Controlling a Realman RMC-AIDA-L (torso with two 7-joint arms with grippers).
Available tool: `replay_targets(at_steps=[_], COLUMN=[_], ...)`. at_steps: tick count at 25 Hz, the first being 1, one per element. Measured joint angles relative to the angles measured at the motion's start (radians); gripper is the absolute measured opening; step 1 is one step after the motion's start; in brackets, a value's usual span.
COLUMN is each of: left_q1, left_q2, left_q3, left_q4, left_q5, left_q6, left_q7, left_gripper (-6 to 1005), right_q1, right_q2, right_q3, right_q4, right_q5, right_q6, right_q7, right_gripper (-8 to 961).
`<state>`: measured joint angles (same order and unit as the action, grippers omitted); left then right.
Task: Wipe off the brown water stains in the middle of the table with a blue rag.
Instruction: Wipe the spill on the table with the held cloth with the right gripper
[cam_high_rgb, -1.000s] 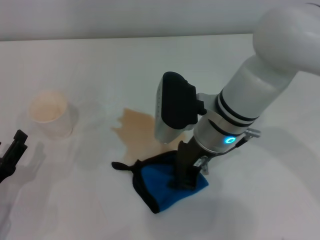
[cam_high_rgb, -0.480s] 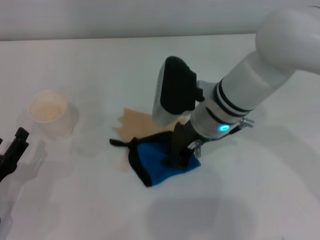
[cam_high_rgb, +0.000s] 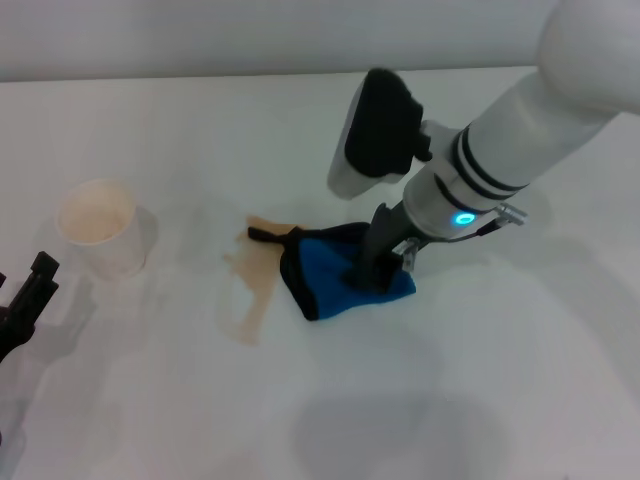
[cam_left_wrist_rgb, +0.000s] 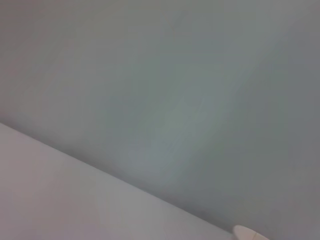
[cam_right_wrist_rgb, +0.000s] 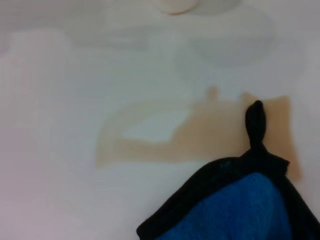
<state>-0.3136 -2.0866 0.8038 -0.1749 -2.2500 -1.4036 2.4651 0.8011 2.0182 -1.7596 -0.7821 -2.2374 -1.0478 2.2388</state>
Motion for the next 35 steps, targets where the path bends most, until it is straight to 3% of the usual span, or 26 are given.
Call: replay_targets(at_steps=[5, 9, 14, 26, 35], left_q1=[0.001, 0.001, 0.0, 0.001, -0.001], left_q2=[0.0, 0.0, 0.0, -0.001, -0.001], left_q3=[0.0, 0.0, 0.0, 0.0, 0.0], left_q4=[0.0, 0.0, 0.0, 0.0, 0.0], left_q5=[0.003, 0.004, 0.006, 0.006, 0.006], left_q6=[0.0, 0.0, 0.0, 0.0, 0.0], left_q7=[0.0, 0.0, 0.0, 0.0, 0.0], left_gripper=[891, 890, 890, 890, 890], right_q1=[-0.002, 0.001, 0.008, 0.012, -0.004], right_q2=[0.001, 0.007, 0.01, 0.01, 0.01], right_q3=[0.087, 0.083, -0.045, -0.232, -0.361], right_q4=[0.025, 0.034, 0.032, -0.027, -0.043], right_q5=[-0.021, 0.011, 0.148, 0.304, 0.393], right_q6=[0.024, 0.042, 0.072, 0.007, 0.189], right_q7=[0.002, 0.004, 0.004, 0.0, -0.001], right_gripper=[97, 97, 97, 97, 97])
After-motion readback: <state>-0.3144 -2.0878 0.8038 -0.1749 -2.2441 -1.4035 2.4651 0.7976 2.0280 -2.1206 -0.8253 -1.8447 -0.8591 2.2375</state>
